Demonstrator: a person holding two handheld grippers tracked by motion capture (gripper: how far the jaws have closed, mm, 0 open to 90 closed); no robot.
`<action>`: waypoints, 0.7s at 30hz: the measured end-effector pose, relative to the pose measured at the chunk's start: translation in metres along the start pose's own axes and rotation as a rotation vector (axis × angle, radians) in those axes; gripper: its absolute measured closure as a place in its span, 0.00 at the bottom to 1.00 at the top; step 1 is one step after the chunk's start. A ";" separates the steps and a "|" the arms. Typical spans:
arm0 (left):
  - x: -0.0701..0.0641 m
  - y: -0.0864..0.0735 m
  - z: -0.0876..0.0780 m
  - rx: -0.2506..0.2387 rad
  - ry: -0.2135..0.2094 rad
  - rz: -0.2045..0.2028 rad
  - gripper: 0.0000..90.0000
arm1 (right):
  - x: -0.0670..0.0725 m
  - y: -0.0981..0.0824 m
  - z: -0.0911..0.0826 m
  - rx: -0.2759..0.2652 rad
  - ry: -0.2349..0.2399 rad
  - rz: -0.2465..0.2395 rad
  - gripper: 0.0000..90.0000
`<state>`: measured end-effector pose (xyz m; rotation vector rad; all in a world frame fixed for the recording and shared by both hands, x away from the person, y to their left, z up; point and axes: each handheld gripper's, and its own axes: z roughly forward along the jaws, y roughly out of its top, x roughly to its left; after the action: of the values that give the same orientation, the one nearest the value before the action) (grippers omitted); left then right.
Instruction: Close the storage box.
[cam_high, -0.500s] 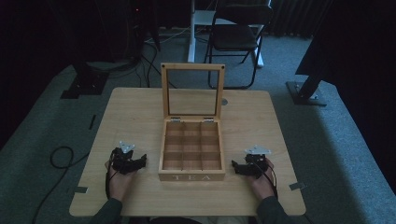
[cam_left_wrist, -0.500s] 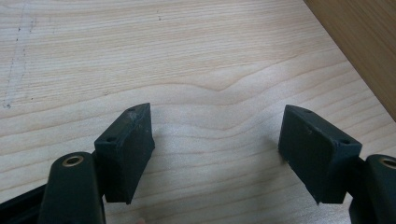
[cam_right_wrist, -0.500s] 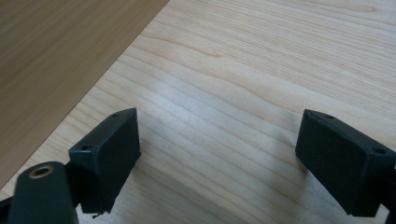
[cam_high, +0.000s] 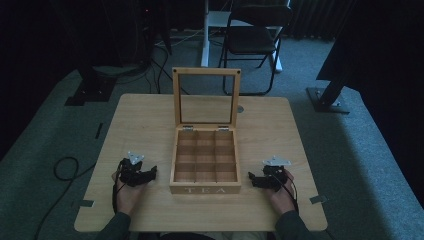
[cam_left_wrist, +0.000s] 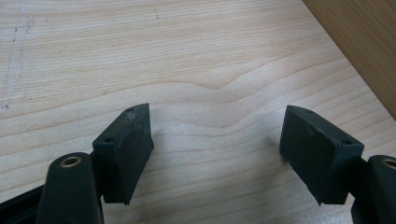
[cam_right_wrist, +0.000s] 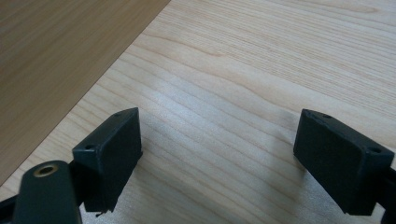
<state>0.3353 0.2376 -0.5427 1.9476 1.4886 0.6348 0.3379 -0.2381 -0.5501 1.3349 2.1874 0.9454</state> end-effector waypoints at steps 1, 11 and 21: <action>0.000 0.000 0.000 0.004 -0.001 0.001 0.29 | 0.000 0.000 0.000 0.000 0.000 0.000 0.16; 0.003 0.008 -0.021 -0.024 -0.025 -0.054 0.36 | 0.000 -0.001 -0.001 0.001 0.001 0.000 0.16; 0.002 0.020 -0.036 -0.066 -0.050 -0.049 0.37 | 0.001 -0.001 -0.001 0.000 0.029 -0.028 0.16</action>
<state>0.3242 0.2420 -0.5031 1.8586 1.4622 0.6015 0.3358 -0.2381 -0.5502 1.2945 2.2224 0.9602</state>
